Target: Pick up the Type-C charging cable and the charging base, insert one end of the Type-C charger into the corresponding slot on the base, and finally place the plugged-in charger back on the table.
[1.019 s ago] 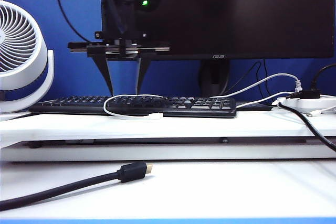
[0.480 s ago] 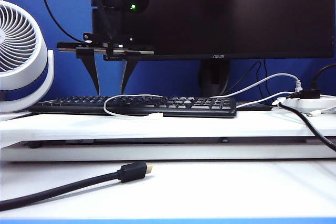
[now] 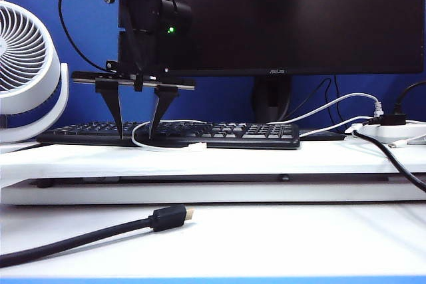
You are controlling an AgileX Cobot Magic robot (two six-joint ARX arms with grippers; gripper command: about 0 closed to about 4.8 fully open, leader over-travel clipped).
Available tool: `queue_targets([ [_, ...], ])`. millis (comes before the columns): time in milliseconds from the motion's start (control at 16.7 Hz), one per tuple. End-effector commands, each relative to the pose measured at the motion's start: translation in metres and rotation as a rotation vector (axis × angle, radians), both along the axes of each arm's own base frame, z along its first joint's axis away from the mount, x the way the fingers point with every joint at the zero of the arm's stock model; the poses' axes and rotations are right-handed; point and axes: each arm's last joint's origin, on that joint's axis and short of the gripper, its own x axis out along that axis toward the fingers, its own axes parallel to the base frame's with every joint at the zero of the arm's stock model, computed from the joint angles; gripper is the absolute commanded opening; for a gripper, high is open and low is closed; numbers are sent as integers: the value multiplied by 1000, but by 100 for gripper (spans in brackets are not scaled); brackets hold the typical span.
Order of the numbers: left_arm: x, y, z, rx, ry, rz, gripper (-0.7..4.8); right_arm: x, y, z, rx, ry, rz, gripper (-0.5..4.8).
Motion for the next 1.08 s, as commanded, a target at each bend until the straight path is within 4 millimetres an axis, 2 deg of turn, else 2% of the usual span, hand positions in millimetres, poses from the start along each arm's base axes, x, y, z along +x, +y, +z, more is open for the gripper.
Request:
queue_targets([
  [60, 6, -3, -15, 12, 9, -4, 237, -4, -1, 5, 16, -23, 9, 0],
  [240, 10, -5, -28, 25, 34, -16, 232, -4, -1, 5, 16, -24, 9, 0],
  [360, 9, -4, -30, 37, 49, -34, 159, -4, -1, 5, 16, -24, 9, 0],
  [420, 8, -4, -30, 60, 70, -99, 138, -4, -1, 5, 16, -24, 9, 0],
  [540, 3, 1, -27, 158, 105, -160, 138, -4, -1, 5, 16, -25, 8, 0],
  [719, 6, 7, -27, 164, 104, -165, 135, -4, -1, 5, 16, -25, 9, 0],
  [779, 7, 7, -27, 162, 94, -175, 97, -4, -1, 5, 16, -25, 9, 0],
  [839, 8, 6, -27, 158, 82, -188, 14, -4, -1, 5, 16, -25, 9, 0],
  [899, 9, 5, -27, 141, 81, -192, -6, -4, -1, 5, 16, -25, 9, 0],
  [1079, 9, 3, -21, 95, 72, -277, -6, -4, -1, 5, 16, -25, 9, 0],
])
